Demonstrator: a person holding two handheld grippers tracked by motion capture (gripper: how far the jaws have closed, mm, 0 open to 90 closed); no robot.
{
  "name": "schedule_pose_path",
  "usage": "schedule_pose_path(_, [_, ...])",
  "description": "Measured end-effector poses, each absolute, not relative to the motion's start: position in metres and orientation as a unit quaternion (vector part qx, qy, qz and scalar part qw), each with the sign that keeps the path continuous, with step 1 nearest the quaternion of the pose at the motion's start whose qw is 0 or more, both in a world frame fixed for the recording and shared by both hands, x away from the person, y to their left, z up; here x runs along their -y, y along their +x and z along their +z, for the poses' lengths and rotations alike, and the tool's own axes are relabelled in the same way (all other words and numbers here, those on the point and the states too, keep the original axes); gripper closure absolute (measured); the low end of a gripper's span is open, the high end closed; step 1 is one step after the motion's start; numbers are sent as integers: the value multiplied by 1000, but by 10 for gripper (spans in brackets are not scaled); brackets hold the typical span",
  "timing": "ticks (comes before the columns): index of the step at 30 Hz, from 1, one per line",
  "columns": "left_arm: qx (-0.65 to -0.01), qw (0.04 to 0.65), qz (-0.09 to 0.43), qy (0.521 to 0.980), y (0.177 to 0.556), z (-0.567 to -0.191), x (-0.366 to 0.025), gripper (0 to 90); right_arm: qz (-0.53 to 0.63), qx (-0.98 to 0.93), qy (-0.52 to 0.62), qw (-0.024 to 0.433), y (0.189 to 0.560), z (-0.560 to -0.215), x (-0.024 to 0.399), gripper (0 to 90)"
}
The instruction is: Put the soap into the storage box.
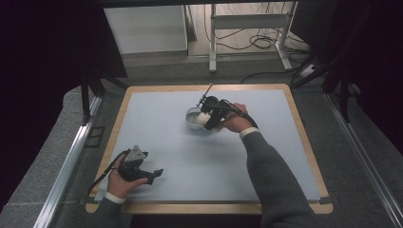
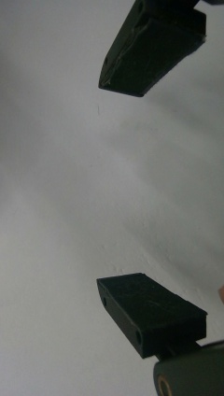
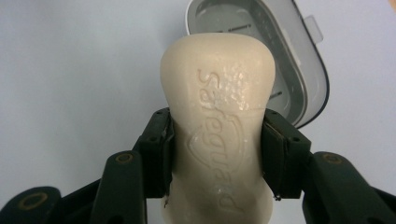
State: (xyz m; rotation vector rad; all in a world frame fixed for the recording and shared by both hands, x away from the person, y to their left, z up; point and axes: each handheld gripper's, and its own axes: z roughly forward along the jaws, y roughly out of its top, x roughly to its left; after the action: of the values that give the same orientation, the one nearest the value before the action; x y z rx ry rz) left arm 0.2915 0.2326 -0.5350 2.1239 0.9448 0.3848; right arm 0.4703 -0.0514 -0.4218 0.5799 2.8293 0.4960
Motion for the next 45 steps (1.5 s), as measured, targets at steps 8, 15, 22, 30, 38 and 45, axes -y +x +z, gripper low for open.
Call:
schedule_pose_path(8, [-370,382,152,833,292,-535,-233,67,171,-961,190,105,479,-423,45,495])
schedule_pose_path(15, [-370,382,153,833,292,-535,-233,67,170,-962,189,103,490,-429,45,495])
schedule_pose_path(22, [-370,381,152,834,292,-536,-232,67,169,-963,185,96,497,-432,45,495])
schedule_pose_path(30, [-370,383,152,833,292,-535,-232,67,162,-964,185,98,505,-441,39,495])
schedule_pose_path(38, [-369,381,152,834,292,-536,-232,67,166,-965,178,101,512,-444,32,495])
schedule_pose_path(45, [-367,380,151,836,292,-536,-232,67,160,-967,167,104,519,-449,28,495])
